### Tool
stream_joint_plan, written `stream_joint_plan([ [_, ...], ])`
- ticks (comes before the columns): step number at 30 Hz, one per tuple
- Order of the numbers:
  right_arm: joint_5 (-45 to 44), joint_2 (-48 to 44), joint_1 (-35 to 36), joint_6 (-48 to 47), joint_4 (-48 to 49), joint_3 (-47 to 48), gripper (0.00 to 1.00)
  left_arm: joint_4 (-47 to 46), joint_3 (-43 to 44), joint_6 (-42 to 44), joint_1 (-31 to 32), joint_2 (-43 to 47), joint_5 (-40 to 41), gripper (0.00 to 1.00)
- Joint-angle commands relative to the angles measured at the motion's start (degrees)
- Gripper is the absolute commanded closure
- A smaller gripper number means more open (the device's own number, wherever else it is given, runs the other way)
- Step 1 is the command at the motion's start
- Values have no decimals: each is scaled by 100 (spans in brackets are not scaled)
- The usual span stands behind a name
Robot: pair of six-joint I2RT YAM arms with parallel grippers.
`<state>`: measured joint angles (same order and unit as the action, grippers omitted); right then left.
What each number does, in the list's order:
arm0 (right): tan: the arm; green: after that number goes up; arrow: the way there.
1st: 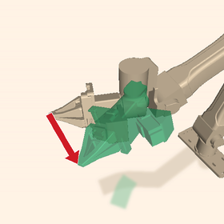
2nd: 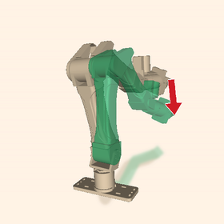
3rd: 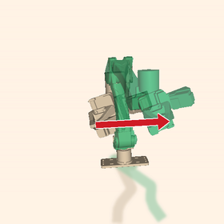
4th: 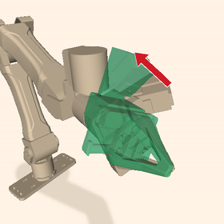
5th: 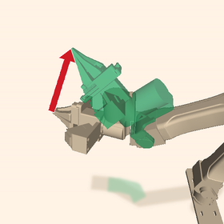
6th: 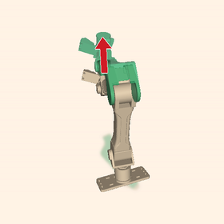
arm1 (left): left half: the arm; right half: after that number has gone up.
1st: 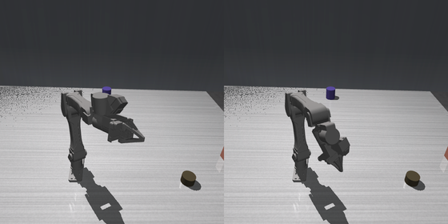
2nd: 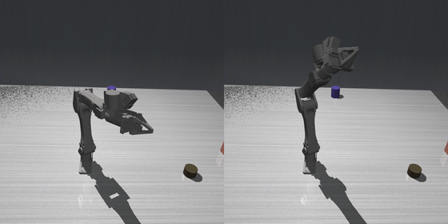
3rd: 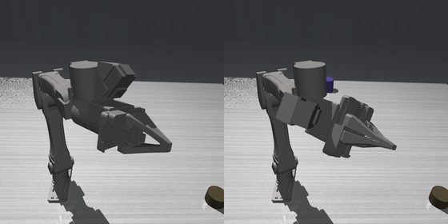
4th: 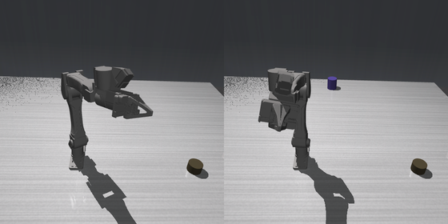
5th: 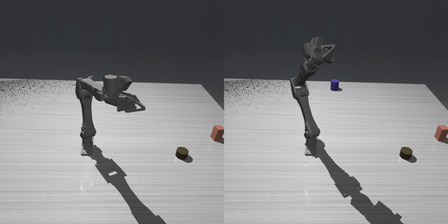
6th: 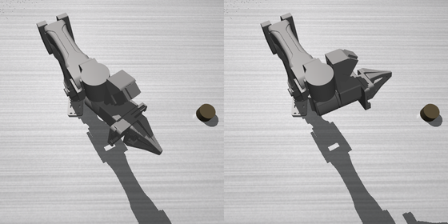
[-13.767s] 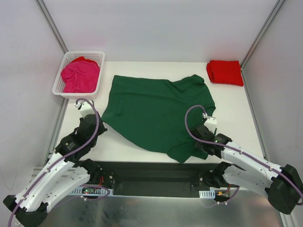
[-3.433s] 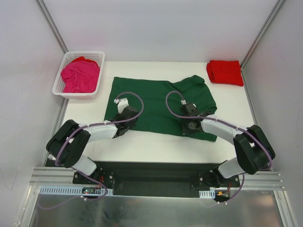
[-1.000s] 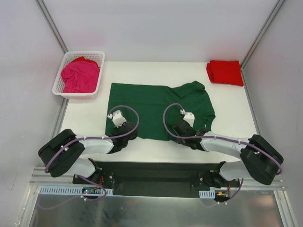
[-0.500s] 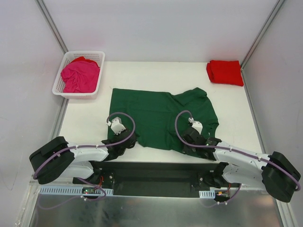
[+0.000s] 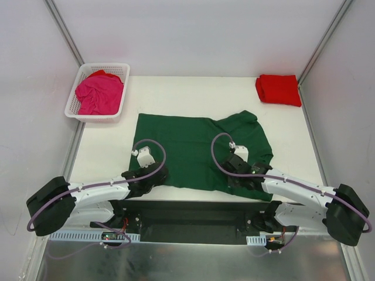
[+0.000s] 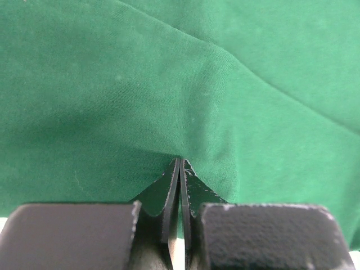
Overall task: Fold and stack the t-shirts
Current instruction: Fold the flattened tshirt in 1/3 of the way
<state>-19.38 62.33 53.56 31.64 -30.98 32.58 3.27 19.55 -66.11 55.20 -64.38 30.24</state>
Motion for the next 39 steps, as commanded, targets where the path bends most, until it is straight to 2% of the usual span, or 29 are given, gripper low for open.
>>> stream_joint_plan([
  [1, -251, 166, 23, -237, -215, 407, 90, 2124, 5, 56, 79, 83, -413, 100],
  [7, -295, 254, 23, -439, -303, 688, 78, 2766, -21, -438, 114, 426, -571, 100],
  [12, -295, 192, 32, -465, -312, 724, 72, 2925, 110, -614, 281, 216, -405, 100],
  [18, -304, 17, 32, -501, -268, 688, 58, 3066, 601, -202, 562, 496, 148, 98],
  [22, -339, -36, 32, -483, -329, 715, 52, 3075, 1094, 273, 597, 769, 421, 87],
  [25, -356, -54, 32, -474, -399, 697, 49, 3066, 1489, 642, 597, 717, 614, 67],
  [26, -374, -71, 23, -431, -417, 697, 49, 3066, 1577, 721, 597, 681, 658, 54],
  [29, -435, -159, 40, -378, -461, 618, 48, 3057, 1815, 915, 597, 523, 790, 42],
  [33, -724, -317, 32, -167, -802, 636, 46, 2926, 2104, 1107, 641, 234, 764, 39],
  [39, -1226, -379, -29, -149, -1225, 1030, 40, 2038, 2604, 1600, 1071, -574, 448, 38],
])
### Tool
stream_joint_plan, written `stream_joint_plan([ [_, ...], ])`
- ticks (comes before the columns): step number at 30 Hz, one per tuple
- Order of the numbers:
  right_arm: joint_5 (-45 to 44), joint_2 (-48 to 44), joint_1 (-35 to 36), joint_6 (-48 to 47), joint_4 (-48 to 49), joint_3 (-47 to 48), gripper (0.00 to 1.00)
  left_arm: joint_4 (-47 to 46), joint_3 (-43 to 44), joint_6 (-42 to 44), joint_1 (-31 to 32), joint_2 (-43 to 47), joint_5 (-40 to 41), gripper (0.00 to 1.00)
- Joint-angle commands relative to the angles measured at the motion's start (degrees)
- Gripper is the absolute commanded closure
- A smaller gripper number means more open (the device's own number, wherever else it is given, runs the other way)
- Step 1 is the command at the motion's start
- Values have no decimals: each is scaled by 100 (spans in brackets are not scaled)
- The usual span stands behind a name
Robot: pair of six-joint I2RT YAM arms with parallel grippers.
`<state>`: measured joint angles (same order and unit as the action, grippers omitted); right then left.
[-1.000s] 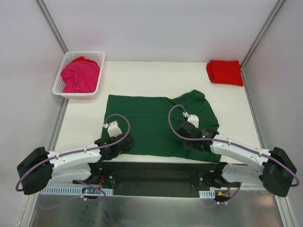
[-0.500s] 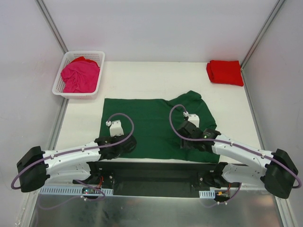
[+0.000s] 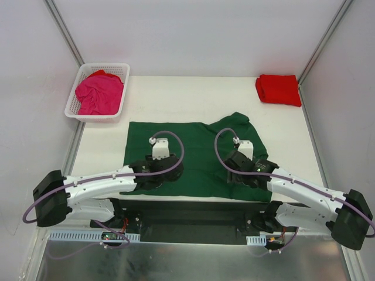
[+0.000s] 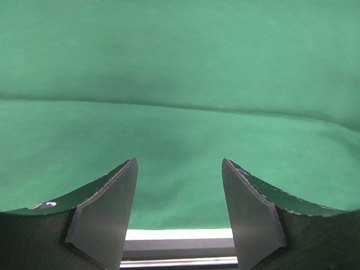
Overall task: Fold and stack the t-shirts
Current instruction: Fold the flattened tshirt in 1/3 of the way
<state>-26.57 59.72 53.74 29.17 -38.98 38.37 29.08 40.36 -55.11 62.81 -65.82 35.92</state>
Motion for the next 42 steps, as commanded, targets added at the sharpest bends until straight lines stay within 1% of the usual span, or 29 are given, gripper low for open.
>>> stream_joint_plan([
  [1, -507, -128, -82, 63, -426, 469, 40, -605, 630, 536, 381, -666, -129, 37],
  [4, -455, -268, -258, 28, -444, 496, 39, -1061, 956, 729, 618, -1062, -339, 38],
  [5, -446, -347, -310, 1, -470, 496, 39, -1393, 1061, 808, 662, -1143, -419, 39],
  [6, -455, -521, -442, -16, -522, 505, 39, -1553, 1114, 887, 758, -1230, -602, 41],
  [8, -481, -751, -591, -69, -610, 531, 38, -1799, 1333, 976, 856, -1511, -753, 41],
  [9, -481, -874, -784, -95, -724, 549, 38, -1975, 1421, 1080, 978, -1634, -814, 41],
  [14, -709, -1795, -1312, -236, -1216, 881, 37, -2310, 1922, 1336, 1277, -2373, -1131, 42],
  [18, -736, -2096, -1602, -412, -1664, 1207, 36, -2565, 2134, 1521, 1524, -2725, -1315, 41],
  [20, -753, -2192, -1629, -430, -1779, 1295, 36, -2627, 2248, 1521, 1585, -2918, -1456, 41],
  [29, -753, -2553, -1664, -324, -2017, 1261, 35, -2829, 2625, 1828, 1832, -3569, -1544, 41],
  [35, -789, -2703, -1665, -350, -2114, 1287, 35, -2899, 2916, 2250, 1990, -3999, -1395, 43],
  [42, -736, -2712, -1673, -385, -2149, 1252, 34, -2891, 3145, 2488, 1999, -4395, -1202, 44],
])
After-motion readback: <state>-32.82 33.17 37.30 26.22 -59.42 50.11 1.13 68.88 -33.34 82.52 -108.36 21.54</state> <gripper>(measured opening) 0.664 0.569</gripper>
